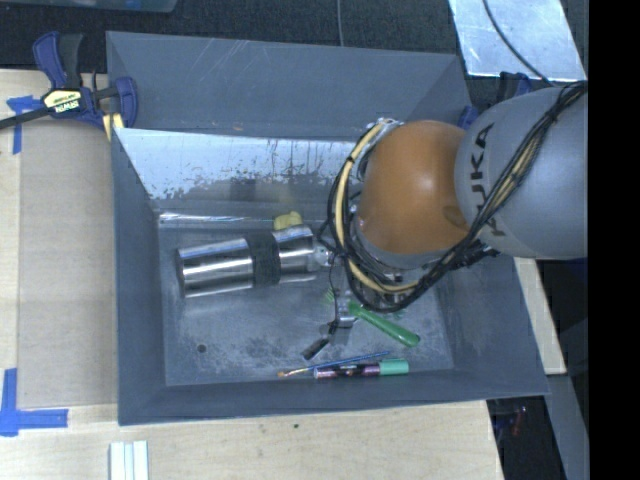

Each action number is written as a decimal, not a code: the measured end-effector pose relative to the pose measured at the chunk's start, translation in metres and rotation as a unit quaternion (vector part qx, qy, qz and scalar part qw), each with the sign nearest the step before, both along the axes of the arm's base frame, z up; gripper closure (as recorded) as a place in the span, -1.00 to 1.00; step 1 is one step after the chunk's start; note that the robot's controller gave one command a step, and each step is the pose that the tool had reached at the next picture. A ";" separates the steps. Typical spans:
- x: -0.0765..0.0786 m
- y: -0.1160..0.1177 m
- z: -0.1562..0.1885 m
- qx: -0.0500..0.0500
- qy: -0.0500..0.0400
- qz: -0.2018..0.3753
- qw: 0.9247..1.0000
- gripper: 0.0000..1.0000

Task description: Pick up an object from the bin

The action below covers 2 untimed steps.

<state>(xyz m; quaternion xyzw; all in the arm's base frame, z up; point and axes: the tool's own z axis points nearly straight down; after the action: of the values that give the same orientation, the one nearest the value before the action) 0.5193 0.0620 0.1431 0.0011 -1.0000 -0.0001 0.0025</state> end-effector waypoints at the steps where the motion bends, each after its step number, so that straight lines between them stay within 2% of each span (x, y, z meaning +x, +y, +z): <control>1: 0.002 0.000 0.003 0.000 -0.003 -0.001 1.000 -1.00; 2: 0.066 0.070 -0.023 0.000 -0.007 0.069 0.998 -1.00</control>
Offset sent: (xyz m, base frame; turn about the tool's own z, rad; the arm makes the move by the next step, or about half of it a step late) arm 0.0641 0.0721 -0.0266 -0.1421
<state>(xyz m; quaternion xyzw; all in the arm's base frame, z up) 0.5857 0.1319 0.1200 0.0702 -0.9975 0.0002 -0.0050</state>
